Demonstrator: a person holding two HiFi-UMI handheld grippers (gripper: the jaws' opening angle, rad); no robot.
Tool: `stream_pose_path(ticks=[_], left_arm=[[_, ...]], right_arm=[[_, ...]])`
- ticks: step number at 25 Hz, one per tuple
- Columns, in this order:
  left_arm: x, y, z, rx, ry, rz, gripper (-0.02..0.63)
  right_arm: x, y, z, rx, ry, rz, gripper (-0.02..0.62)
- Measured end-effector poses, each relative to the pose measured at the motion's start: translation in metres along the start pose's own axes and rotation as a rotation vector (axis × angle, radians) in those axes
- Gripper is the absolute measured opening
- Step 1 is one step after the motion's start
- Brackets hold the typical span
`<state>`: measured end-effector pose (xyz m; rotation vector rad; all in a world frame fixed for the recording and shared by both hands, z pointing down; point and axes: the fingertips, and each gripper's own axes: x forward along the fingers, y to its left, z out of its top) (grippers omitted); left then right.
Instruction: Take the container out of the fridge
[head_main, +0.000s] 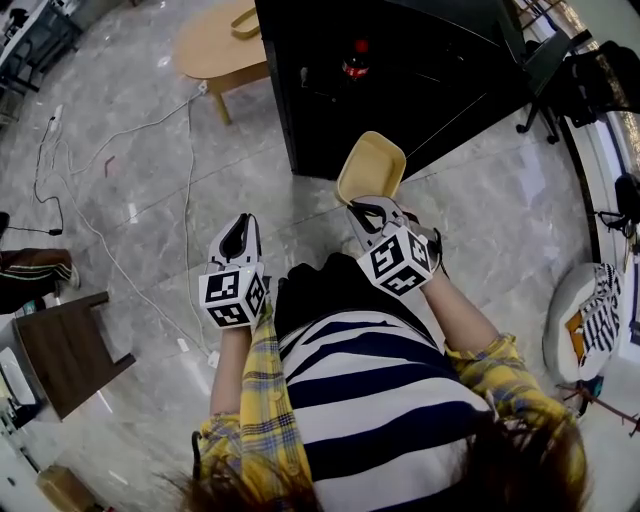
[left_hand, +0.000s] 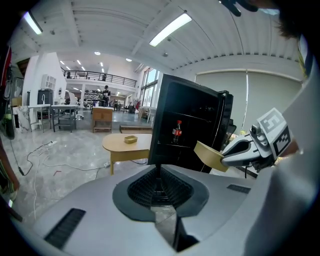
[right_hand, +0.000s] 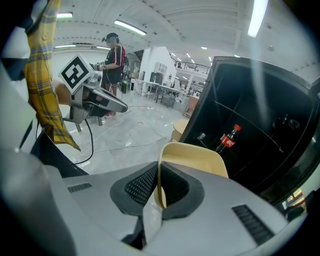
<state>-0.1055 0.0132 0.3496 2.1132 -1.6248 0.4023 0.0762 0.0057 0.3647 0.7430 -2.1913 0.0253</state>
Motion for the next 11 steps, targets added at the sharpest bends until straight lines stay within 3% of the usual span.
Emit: stream_pose_path(ticks=[11], left_arm=[[0.0004, -0.0028, 0.003, 0.007, -0.007, -0.009, 0.04]], right_arm=[[0.0018, 0.0107, 0.0011, 0.003, -0.004, 0.022, 0.041]])
